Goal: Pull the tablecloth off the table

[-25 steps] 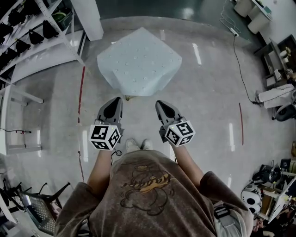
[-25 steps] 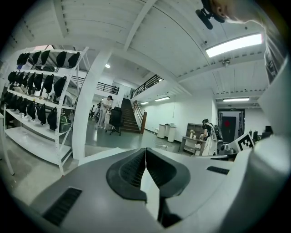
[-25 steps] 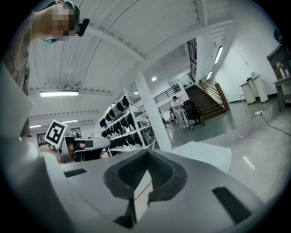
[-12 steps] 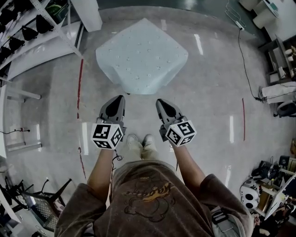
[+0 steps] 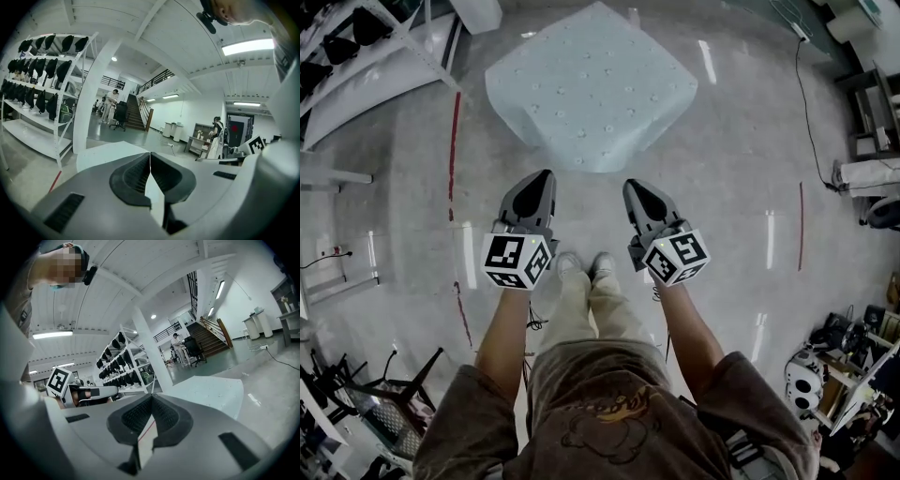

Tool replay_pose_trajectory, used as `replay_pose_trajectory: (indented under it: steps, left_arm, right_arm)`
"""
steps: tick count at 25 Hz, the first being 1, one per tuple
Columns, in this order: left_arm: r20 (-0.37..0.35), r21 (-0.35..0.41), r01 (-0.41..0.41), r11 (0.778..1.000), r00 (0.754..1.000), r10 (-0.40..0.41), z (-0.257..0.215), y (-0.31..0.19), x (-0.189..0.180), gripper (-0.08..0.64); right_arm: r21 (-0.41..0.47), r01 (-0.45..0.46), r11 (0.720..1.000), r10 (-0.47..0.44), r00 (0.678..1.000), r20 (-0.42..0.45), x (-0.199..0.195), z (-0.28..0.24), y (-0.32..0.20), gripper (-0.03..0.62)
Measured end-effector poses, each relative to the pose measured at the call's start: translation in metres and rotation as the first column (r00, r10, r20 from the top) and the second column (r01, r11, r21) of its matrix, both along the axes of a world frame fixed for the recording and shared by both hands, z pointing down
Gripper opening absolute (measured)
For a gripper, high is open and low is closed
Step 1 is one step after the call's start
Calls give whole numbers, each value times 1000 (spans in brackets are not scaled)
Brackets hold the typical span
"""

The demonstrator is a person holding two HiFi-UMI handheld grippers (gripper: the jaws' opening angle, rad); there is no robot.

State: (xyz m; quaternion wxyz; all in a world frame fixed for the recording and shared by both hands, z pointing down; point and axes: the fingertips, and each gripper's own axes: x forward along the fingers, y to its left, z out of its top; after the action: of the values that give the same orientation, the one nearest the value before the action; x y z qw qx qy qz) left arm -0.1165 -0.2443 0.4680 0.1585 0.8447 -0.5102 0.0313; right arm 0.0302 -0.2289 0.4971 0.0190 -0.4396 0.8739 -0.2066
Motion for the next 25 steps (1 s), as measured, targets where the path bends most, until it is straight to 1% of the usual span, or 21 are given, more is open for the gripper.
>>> replay_pose_trajectory:
  steps: [6, 10, 11, 12, 13, 14, 15, 17, 19, 20, 22, 25]
  left_arm:
    - [-59, -34, -16, 999, 998, 14, 31, 2, 1, 20]
    - [-116, -53, -27, 998, 993, 21, 41, 7, 4, 21]
    - [-132, -57, -29, 998, 991, 21, 42, 7, 5, 22]
    - [-147, -61, -31, 998, 989, 21, 44, 8, 5, 26]
    - [-163, -67, -34, 997, 986, 22, 46, 9, 5, 53]
    - [-177, -76, -38, 996, 984, 24, 49, 9, 5, 96]
    - [-190, -86, -42, 995, 981, 25, 52, 10, 5, 120]
    - [-214, -110, -48, 993, 976, 24, 60, 10, 3, 168]
    - [-252, -132, -63, 989, 967, 28, 70, 10, 2, 217]
    - [-279, -143, -77, 987, 960, 34, 75, 10, 2, 249]
    - [-339, -164, -109, 980, 940, 48, 85, 11, 3, 286]
    - [-384, -200, -136, 970, 922, 50, 104, 12, 5, 310]
  right_arm:
    - [-9, -20, 1000, 21, 1000, 22, -3, 24, -2, 6]
    - [-16, -27, 1000, 28, 998, 53, -3, 31, 4, 9]
    - [-24, -28, 999, 30, 998, 61, -2, 34, 4, 22]
    - [-36, -29, 999, 31, 997, 68, -1, 36, 4, 56]
    - [-48, -28, 998, 31, 997, 72, 0, 40, 5, 77]
    - [-60, -26, 998, 31, 997, 77, 1, 43, 6, 83]
    - [-72, -24, 997, 30, 996, 85, 2, 46, 6, 92]
    - [-98, -18, 995, 29, 993, 114, 2, 53, 5, 148]
    - [-131, -7, 991, 28, 986, 164, 1, 62, 4, 234]
    - [-149, 1, 989, 29, 980, 197, 1, 67, 3, 274]
    - [-187, 17, 982, 34, 963, 268, -1, 77, 2, 347]
    - [-238, 42, 970, 38, 946, 323, -4, 97, 2, 402]
